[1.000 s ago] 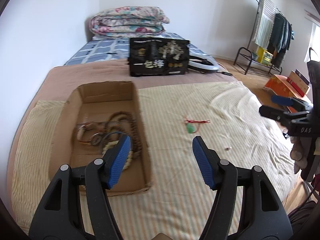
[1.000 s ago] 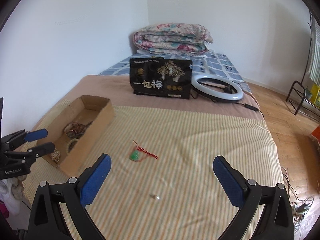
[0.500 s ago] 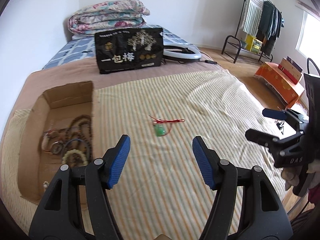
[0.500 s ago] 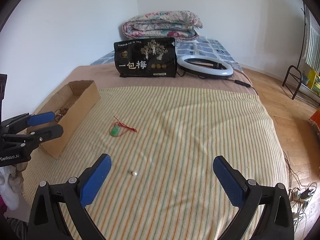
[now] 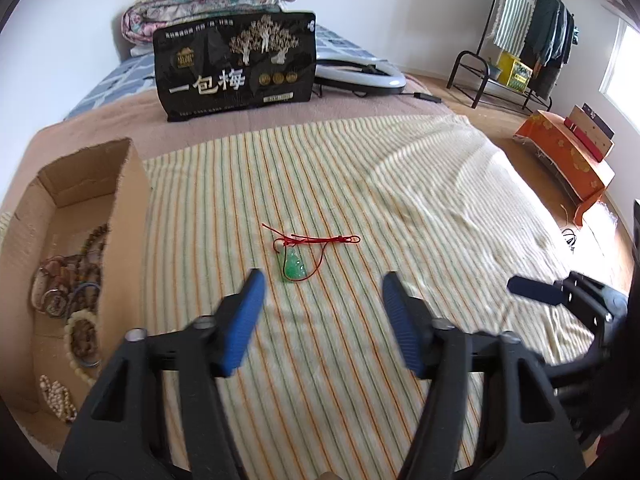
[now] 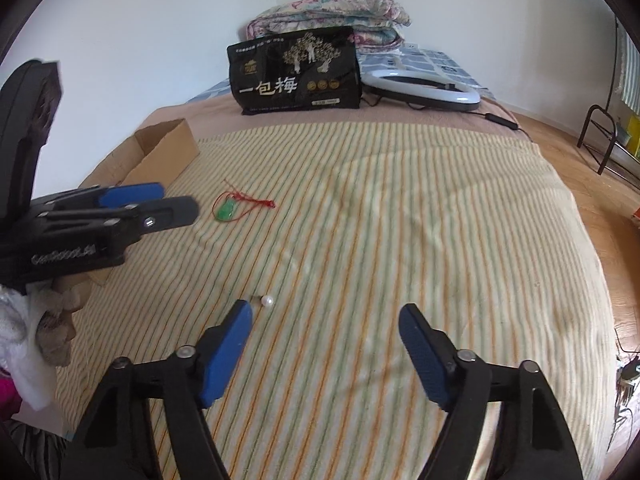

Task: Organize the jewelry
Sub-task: 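Move the left tool to the jade pendant while the right tool approaches another white bead, then grasp the green jade pendant with the left tool while the right tool grasps the white bead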

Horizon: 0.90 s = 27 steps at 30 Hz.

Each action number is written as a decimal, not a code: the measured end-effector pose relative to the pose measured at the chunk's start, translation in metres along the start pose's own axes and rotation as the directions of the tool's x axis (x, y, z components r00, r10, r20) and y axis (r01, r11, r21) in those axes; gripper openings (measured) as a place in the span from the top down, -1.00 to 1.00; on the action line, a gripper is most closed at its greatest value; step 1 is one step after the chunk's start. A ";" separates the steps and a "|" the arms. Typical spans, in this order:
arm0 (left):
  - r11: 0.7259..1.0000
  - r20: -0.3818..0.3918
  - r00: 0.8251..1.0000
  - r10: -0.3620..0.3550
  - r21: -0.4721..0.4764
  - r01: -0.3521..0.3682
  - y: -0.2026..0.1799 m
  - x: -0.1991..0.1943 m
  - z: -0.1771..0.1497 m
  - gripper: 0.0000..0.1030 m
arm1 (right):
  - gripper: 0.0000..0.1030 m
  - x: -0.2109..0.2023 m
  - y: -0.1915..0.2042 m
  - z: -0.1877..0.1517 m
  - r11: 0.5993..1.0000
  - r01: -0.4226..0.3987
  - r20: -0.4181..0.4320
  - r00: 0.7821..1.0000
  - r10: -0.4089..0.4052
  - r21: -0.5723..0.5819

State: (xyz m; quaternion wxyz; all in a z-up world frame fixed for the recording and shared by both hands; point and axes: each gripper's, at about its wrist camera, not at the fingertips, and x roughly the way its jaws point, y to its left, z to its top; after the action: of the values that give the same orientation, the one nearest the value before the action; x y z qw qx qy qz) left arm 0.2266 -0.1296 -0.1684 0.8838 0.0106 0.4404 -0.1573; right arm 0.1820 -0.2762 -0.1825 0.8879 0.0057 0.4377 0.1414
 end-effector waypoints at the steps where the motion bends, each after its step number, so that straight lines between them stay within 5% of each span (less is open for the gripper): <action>1: 1.000 -0.011 1.000 0.000 -0.003 0.000 0.001 0.006 0.001 -0.02 | -0.36 0.003 0.002 -0.001 1.000 -0.011 -0.007 1.000 0.011 -0.006; 10: 0.999 -0.061 0.998 0.006 -0.046 -0.009 0.011 0.040 0.003 0.13 | 0.13 0.027 0.027 -0.001 0.995 -0.058 -0.051 0.997 0.054 -0.086; 16: 0.997 -0.076 0.997 0.010 -0.079 -0.016 0.021 0.055 0.006 0.15 | 0.24 0.038 0.031 -0.001 0.994 -0.072 -0.065 0.996 0.067 -0.081; 27: 0.996 -0.059 0.997 0.045 -0.071 -0.049 0.026 0.065 0.008 0.71 | 0.48 0.046 0.034 0.001 0.994 -0.066 -0.073 0.996 0.060 -0.085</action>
State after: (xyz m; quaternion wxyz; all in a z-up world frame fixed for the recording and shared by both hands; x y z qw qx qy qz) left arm 0.2770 -0.1239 -0.2177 0.8741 -0.0067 0.4706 -0.1201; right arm 0.2008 -0.2318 -0.2130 0.8665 -0.0241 0.4617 0.1881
